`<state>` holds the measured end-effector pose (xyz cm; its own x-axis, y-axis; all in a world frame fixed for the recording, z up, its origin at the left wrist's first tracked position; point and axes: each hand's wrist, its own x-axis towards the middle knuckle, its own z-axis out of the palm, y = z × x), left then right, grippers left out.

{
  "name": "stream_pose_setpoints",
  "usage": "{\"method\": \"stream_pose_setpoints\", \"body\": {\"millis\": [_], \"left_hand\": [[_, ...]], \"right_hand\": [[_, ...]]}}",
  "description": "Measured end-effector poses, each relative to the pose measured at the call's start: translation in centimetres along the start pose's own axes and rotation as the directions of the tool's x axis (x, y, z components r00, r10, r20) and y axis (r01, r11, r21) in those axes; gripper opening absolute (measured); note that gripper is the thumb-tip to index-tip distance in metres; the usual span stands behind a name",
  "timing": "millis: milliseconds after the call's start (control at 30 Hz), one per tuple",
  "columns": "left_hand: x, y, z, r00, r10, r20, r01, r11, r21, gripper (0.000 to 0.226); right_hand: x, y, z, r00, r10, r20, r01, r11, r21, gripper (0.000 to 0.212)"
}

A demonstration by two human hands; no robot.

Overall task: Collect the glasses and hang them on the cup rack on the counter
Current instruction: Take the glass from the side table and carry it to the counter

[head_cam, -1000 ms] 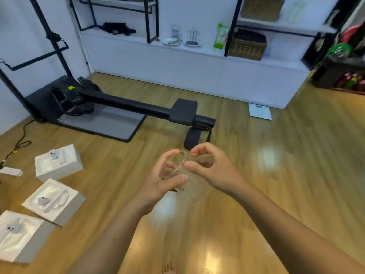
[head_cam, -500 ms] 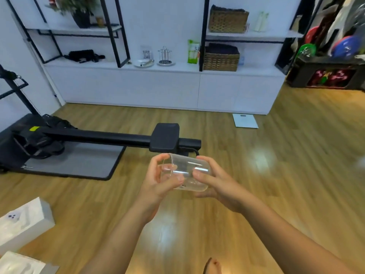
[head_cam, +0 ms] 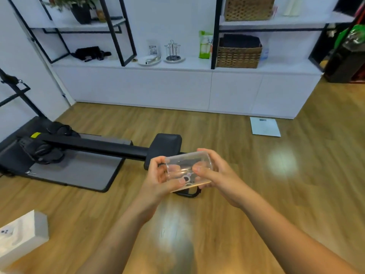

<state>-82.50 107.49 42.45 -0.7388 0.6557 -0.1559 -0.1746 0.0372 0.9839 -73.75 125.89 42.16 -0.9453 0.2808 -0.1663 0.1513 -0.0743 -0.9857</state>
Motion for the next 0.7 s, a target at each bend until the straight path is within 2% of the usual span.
{"method": "stream_pose_setpoints", "body": {"millis": [100, 233, 367, 500, 700], "left_hand": [[5.4, -0.2, 2.0, 0.998, -0.038, 0.041, 0.037, 0.999, 0.024, 0.086], [14.2, -0.9, 5.4, 0.984, -0.075, 0.16, 0.071, 0.997, 0.03, 0.086], [23.2, -0.2, 10.1, 0.938, -0.108, 0.329, 0.104, 0.994, 0.029, 0.083], [31.8, 2.4, 15.3, 0.874, -0.09, 0.478, 0.086, 0.996, 0.03, 0.086], [43.3, 4.6, 21.3, 0.866, -0.029, 0.499, -0.016, 0.996, 0.086, 0.08]], "right_hand": [[3.3, 0.5, -3.9, 0.997, 0.013, -0.072, -0.013, 1.0, -0.002, 0.072], [7.3, 1.1, -10.1, 0.976, 0.014, -0.216, -0.009, 1.0, 0.024, 0.065], [10.2, -0.3, -16.9, 0.924, 0.048, -0.379, -0.039, 0.999, 0.032, 0.063], [13.6, -3.5, -23.7, 0.865, 0.024, -0.5, -0.022, 1.0, 0.011, 0.076], [20.4, -4.7, -32.5, 0.808, 0.01, -0.589, 0.056, 0.994, 0.095, 0.071]]}}
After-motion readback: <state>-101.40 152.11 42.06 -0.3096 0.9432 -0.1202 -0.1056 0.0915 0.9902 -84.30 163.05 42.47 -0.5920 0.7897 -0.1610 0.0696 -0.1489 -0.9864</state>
